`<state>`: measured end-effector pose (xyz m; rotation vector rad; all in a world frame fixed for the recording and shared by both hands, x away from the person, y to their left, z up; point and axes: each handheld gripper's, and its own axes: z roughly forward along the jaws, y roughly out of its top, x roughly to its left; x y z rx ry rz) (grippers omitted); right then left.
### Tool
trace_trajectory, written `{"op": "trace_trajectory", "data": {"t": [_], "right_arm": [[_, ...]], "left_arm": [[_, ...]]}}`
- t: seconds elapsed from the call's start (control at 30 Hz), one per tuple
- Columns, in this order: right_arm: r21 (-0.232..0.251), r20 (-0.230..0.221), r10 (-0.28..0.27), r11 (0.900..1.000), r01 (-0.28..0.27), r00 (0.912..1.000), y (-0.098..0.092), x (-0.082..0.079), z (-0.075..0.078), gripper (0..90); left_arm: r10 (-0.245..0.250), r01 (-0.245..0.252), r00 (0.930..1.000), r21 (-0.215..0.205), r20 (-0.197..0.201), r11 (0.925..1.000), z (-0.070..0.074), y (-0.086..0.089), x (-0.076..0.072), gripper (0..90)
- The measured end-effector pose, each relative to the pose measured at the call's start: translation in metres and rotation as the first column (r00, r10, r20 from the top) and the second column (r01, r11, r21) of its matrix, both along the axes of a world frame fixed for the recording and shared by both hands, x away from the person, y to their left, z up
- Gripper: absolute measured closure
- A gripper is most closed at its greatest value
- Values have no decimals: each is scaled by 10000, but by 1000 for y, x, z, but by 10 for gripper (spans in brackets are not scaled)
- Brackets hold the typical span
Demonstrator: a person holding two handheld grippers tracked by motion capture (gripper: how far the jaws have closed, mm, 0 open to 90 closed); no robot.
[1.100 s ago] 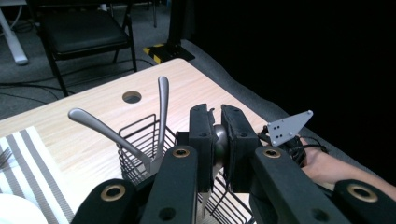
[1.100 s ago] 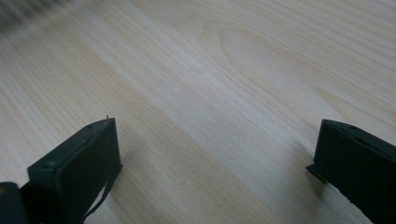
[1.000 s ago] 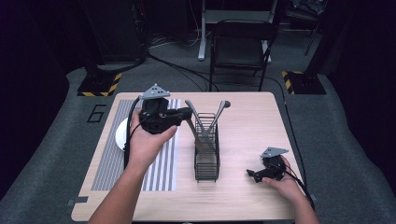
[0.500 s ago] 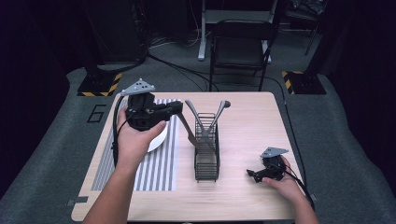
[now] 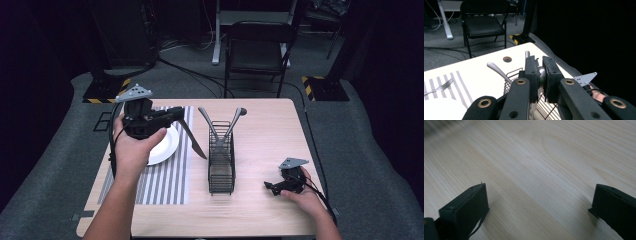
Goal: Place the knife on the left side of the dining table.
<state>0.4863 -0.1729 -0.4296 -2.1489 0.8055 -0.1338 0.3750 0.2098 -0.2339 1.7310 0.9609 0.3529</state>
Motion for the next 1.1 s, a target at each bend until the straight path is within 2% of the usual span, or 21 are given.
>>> {"op": "trace_trajectory", "data": {"t": [0.47,0.8,1.03,1.1], "right_arm": [[7,-3,-8,10000,8,10000,0,0,0,0],[-1,-13,0,10000,0,10000,0,0,0,0],[1,-13,-2,10000,2,10000,0,0,0,0],[6,-20,-18,10000,18,10000,0,0,0,0]], "left_arm": [[461,-468,9965,-95,-696,9989,-31,14,14,834],[965,-1016,9868,-327,-1300,9943,-57,29,24,834],[1293,-1358,9782,-296,-1624,9903,-66,40,24,833],[1331,-1396,9779,-295,-1611,9898,-67,42,25,834]]}}
